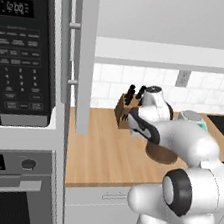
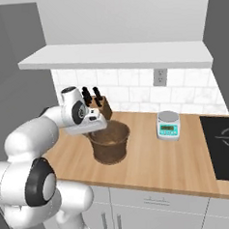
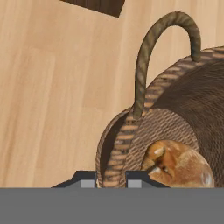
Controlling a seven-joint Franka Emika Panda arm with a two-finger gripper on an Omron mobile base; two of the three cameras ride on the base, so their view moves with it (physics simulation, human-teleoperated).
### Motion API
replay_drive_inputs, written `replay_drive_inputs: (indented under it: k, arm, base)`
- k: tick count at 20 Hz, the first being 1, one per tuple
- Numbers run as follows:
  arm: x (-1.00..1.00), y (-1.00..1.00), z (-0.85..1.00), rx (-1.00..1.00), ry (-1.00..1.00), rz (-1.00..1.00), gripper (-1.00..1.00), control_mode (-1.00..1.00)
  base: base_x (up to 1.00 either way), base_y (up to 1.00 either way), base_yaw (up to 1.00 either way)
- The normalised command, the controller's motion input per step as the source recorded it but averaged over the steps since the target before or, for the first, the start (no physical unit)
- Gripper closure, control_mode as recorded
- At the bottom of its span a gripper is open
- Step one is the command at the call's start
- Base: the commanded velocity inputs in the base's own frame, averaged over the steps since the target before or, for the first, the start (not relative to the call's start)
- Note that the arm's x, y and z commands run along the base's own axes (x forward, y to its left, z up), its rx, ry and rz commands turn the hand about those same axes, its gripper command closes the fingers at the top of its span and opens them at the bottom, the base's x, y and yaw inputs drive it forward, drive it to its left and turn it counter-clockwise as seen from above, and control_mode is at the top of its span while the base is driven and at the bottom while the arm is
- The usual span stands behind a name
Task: Open the cabinet, pick up the bread from the cabinet and place it in the basket. Then move the basket to the dining counter.
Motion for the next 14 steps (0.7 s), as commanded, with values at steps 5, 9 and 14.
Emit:
replay_drive_inputs:
  k: [5, 9, 14]
  arm:
    - [-0.63, 0.15, 0.79, -0.22, -0.04, 0.03, 1.0, -1.0]
    - [-0.7, 0.14, 0.89, -0.2, -0.02, 0.06, 1.0, -1.0]
    - [-0.58, 0.26, 0.81, -0.08, -0.02, 0.1, 1.0, -1.0]
  base:
    - [0.0, 0.0, 0.0]
    - [0.0, 0.0, 0.0]
    - [0.0, 0.0, 0.0]
